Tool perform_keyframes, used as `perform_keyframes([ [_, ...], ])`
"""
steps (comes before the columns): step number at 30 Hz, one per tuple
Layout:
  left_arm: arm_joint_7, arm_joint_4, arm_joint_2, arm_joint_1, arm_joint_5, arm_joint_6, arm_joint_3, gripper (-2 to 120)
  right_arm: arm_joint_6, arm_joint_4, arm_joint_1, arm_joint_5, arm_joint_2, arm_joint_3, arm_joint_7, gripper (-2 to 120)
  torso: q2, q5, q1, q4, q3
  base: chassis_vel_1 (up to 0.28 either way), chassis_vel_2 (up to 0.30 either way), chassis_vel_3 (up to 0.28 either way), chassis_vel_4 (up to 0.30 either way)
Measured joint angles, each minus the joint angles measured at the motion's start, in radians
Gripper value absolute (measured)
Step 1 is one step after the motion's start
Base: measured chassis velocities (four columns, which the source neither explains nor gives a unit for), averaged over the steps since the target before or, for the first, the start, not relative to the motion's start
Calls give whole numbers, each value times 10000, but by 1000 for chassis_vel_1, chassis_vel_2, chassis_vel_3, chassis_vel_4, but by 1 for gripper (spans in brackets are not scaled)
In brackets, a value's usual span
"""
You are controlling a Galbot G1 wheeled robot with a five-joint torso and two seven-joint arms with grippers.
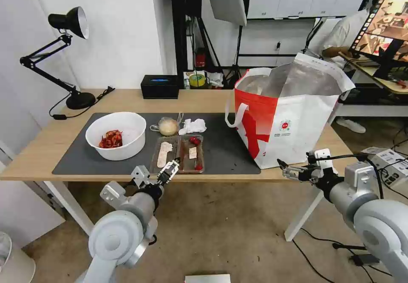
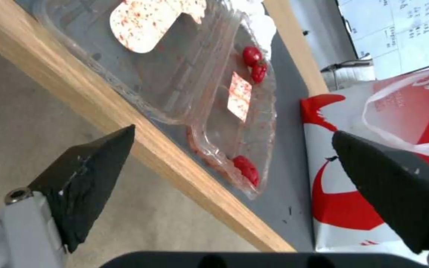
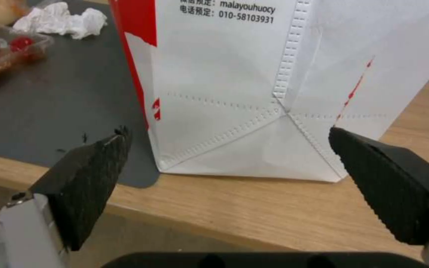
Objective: Pick up the trash from the table and place it into the takeout bag.
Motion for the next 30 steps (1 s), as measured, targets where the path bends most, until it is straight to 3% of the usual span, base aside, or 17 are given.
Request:
perform_keyframes([
  [30,16,773,-159,-563,-26,-100,268,100,2,-136,-28,-82,96,-17,-13,100,2,0,0,0,0,0,0,0,0],
])
